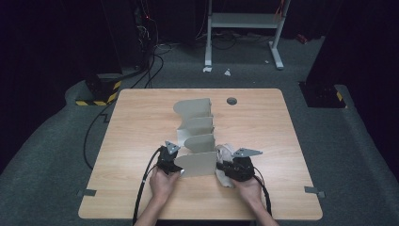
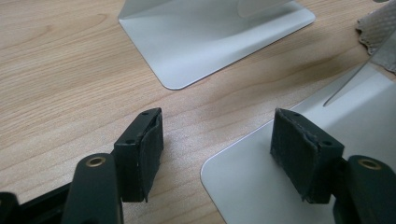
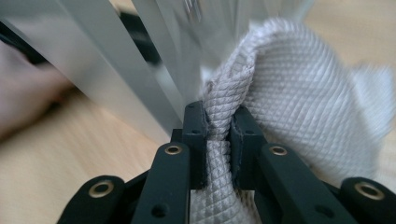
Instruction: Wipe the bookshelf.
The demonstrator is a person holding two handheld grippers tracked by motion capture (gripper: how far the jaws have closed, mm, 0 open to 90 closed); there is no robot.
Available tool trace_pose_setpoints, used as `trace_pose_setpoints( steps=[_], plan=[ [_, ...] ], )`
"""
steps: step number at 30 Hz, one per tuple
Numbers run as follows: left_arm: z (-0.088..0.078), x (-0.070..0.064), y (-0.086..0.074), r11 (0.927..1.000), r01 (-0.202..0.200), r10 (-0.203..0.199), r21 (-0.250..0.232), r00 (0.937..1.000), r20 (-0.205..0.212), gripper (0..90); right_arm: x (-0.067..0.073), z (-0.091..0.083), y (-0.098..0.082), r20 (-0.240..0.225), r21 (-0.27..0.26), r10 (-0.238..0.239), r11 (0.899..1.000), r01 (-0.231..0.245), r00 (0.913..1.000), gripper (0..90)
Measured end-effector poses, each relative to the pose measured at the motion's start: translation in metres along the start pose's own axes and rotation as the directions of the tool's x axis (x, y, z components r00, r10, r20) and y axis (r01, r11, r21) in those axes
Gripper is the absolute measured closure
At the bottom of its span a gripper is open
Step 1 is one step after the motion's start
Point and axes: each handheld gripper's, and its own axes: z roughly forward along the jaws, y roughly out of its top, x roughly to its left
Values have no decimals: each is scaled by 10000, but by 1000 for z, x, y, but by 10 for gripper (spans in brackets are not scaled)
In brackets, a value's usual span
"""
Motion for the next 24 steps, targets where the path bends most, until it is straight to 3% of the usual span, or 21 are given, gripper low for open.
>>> trace_pose_setpoints(
  steps=[3,8,14,15,21,24],
  plan=[
    [0,0,0,10000,16,-16,-3,10000,13,347,5,-16,16,-289,-570,-124,9983,107,9995,794],
    [0,0,0,10000,14,-14,3,10000,28,349,16,-38,45,-273,-1001,-970,9905,938,9949,795],
    [0,0,0,10000,-20,20,-16,10000,82,357,17,-52,59,-361,-1721,-1038,9804,962,9939,796],
    [0,0,0,10000,-18,18,-17,10000,83,357,17,-55,65,-245,-1971,-1114,9748,1044,9935,796],
    [0,0,0,10000,-33,33,-28,9999,131,360,9,-38,75,74,-1758,-1118,9781,1113,9937,795],
    [0,0,0,9999,-157,158,-57,9996,224,388,0,-26,73,-47,-1595,-763,9844,746,9971,795]
  ],
)
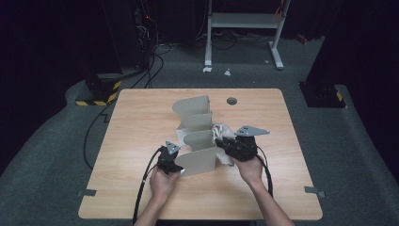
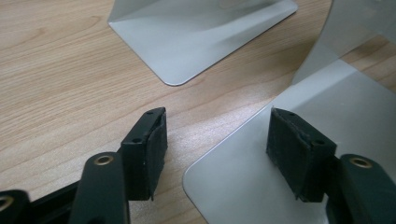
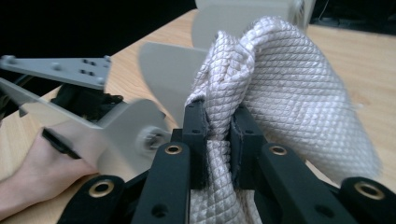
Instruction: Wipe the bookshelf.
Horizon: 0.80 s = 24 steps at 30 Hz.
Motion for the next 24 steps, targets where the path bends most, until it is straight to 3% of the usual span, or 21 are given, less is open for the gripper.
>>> trace_pose_setpoints(
  steps=[5,8,14,20,22,24],
  plan=[
    [0,0,0,10000,-16,16,-4,10000,48,391,-10,16,-15,338,736,259,9969,-284,9991,797],
    [0,0,0,10000,-30,30,-4,10000,78,391,-16,29,-30,426,1314,438,9901,-490,9981,797],
    [0,0,0,10000,-47,47,2,10000,86,390,-25,49,-53,606,1927,832,9768,-934,9947,797],
    [0,-1,0,9999,-165,165,-9,9996,220,391,-29,56,-56,672,2199,828,9708,-957,9943,797],
    [0,-1,0,9997,-250,250,-6,9993,287,391,-31,50,-48,386,1893,1179,9742,-1231,9923,797],
    [0,-1,0,9997,-241,242,-7,9993,294,391,-29,41,-37,262,1511,1138,9816,-1165,9932,797]
  ],
)
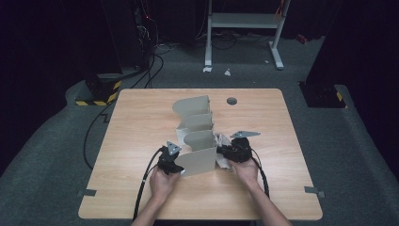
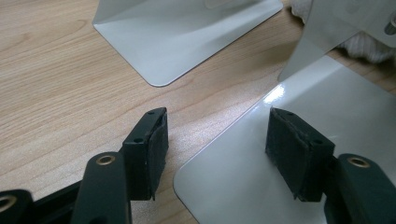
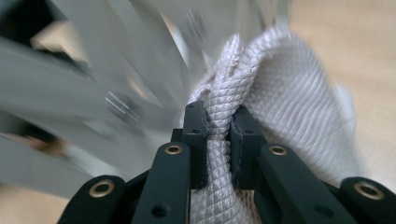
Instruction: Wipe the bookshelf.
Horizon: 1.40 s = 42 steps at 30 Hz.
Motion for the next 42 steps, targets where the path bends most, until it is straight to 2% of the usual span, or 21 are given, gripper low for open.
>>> trace_pose_setpoints(
  steps=[4,6,7,10,13,18,19,22,26,28,32,34,35,39,42],
  plan=[
    [0,0,0,10000,0,0,2,10000,4,390,16,-27,25,-227,-936,-591,9940,567,9980,797],
    [0,0,0,10000,7,-7,7,10000,2,391,24,-36,36,-158,-1223,-946,9882,920,9954,797],
    [0,0,0,10000,7,-7,7,10000,2,391,24,-36,36,-158,-1223,-946,9882,920,9954,797],
    [0,0,0,10000,-1,1,3,10000,1,391,30,-48,47,-122,-1628,-1245,9792,1208,9921,798],
    [0,0,0,10000,-20,20,2,10000,6,391,30,-52,51,-167,-1847,-1222,9758,1170,9924,798],
    [0,0,0,10000,-22,22,5,10000,44,390,27,-44,47,3,-1606,-1182,9801,1167,9930,797],
    [0,0,0,10000,-12,12,3,10000,52,390,26,-30,38,380,-1010,-1386,9847,1418,9896,797],
    [0,0,0,10000,-9,9,-3,10000,56,390,20,-14,24,354,-563,-1261,9902,1279,9914,797],
    [0,0,0,10000,-23,23,-3,10000,63,390,8,9,6,495,48,-827,9966,826,9953,800],
    [0,0,0,10000,-1,1,-6,10000,70,390,4,19,0,743,395,-788,9963,761,9941,800],
    [0,0,0,10000,-6,6,-6,10000,75,390,0,32,-6,752,765,-940,9932,883,9927,799],
    [0,0,0,10000,-4,4,-4,10000,76,390,-1,34,-6,743,824,-928,9928,867,9929,799],
    [0,0,0,10000,-12,12,-4,10000,77,389,-6,38,-7,555,749,-521,9960,479,9971,799],
    [0,0,0,10000,-13,13,-6,10000,90,390,-4,36,-1,723,910,-622,9943,555,9954,799],
    [0,0,0,10000,-28,28,-3,10000,84,390,-2,27,6,574,365,-477,9983,457,9972,799]
  ],
)
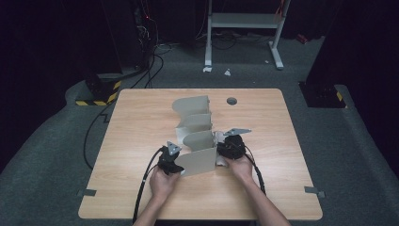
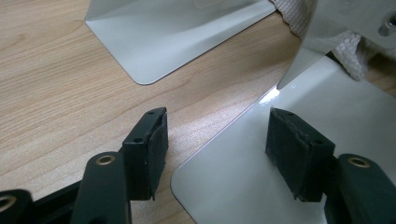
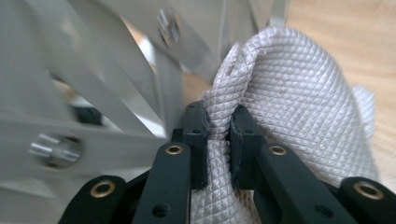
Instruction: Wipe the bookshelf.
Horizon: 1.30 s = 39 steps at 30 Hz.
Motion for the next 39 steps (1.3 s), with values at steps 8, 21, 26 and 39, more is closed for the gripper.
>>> trace_pose_setpoints(
  steps=[8,21,26,39],
  plan=[
    [0,0,0,10000,-9,9,-7,10000,-1,389,10,-34,25,-261,-1043,-362,9940,333,9990,799],
    [0,0,0,10000,11,-11,-10,10000,25,389,27,-67,51,341,-2057,-1458,9671,1497,9887,799],
    [0,0,0,10000,4,-4,-9,10000,21,389,28,-73,56,333,-2450,-1445,9581,1482,9889,800],
    [0,0,0,10000,0,0,1,10000,16,389,26,-74,64,378,-2208,-1586,9616,1631,9866,801]
  ],
)
